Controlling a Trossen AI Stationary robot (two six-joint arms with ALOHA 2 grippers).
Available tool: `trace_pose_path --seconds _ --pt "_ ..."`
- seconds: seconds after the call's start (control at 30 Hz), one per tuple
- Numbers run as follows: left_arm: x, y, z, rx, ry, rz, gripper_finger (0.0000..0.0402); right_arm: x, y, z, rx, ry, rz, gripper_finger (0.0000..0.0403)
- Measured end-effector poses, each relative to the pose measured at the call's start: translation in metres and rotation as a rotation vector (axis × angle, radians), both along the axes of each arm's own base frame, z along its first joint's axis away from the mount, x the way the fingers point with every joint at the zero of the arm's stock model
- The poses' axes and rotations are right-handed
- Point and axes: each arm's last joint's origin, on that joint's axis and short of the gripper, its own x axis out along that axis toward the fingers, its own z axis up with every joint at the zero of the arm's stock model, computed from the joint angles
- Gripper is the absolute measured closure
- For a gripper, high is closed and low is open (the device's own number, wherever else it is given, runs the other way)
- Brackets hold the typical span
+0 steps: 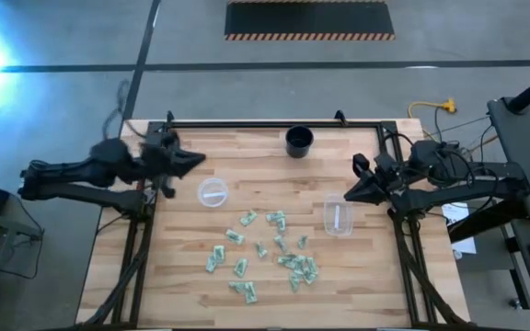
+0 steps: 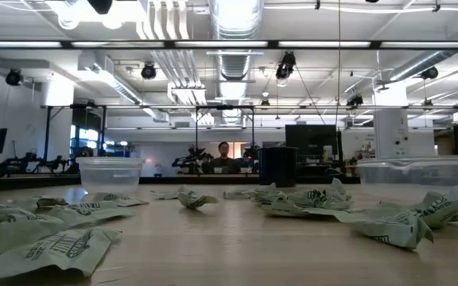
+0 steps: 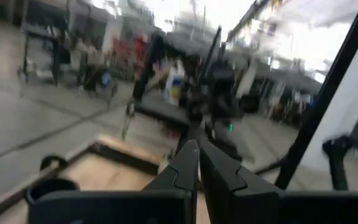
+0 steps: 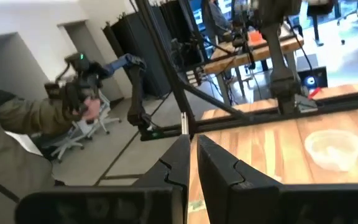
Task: Pick and place items into bin
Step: Put the white sweetener packet into the left transparent bin
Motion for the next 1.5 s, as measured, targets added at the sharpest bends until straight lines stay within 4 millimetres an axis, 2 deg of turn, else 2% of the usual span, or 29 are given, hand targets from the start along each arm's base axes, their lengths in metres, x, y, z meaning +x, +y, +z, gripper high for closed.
trace_pose_path --seconds 0.23,0.3,0.43,0.57,0.73,0.97,1.07,1.23,1.4,1.5 --pt "0.044 -0.015 -0.020 -0.105 0.114 -0.360 0.0402 0.008 -0.001 0.002 -0.026 -0.043 -0.033 0.0380" --pt "0.051 -0.025 -0.019 -0.092 0.125 -0.419 0.0402 0.014 -0.001 -0.001 -0.026 -0.028 -0.036 0.0380" --pt "0.064 -0.040 -0.031 -0.053 0.240 -0.462 0.0402 0.024 -0.001 -0.006 -0.023 0.006 -0.035 0.0380" --pt "0.063 -0.054 -0.039 -0.040 0.380 -0.455 0.0402 0.033 -0.001 -0.012 -0.028 0.040 -0.036 0.0380" --pt "0.053 -0.071 -0.060 0.000 0.622 -0.402 0.0402 0.042 0.000 -0.018 -0.056 0.073 -0.031 0.0380" --pt "0.049 -0.086 -0.084 -0.043 0.816 -0.335 0.0399 0.050 -0.002 -0.031 -0.119 0.149 -0.086 0.0380" --pt "0.055 -0.093 -0.094 -0.050 0.867 -0.349 0.0382 0.053 -0.002 -0.036 -0.138 0.186 -0.091 0.0380" --pt "0.067 -0.103 -0.112 -0.039 0.956 -0.374 0.0324 0.060 -0.002 -0.044 -0.157 0.234 -0.097 0.0376" --pt "0.074 -0.108 -0.129 -0.132 1.051 -0.348 0.0264 0.069 0.002 -0.055 -0.154 0.300 -0.078 0.0350" --pt "0.074 -0.111 -0.141 -0.190 1.144 -0.379 0.0244 0.073 0.006 -0.059 -0.150 0.325 -0.061 0.0331"
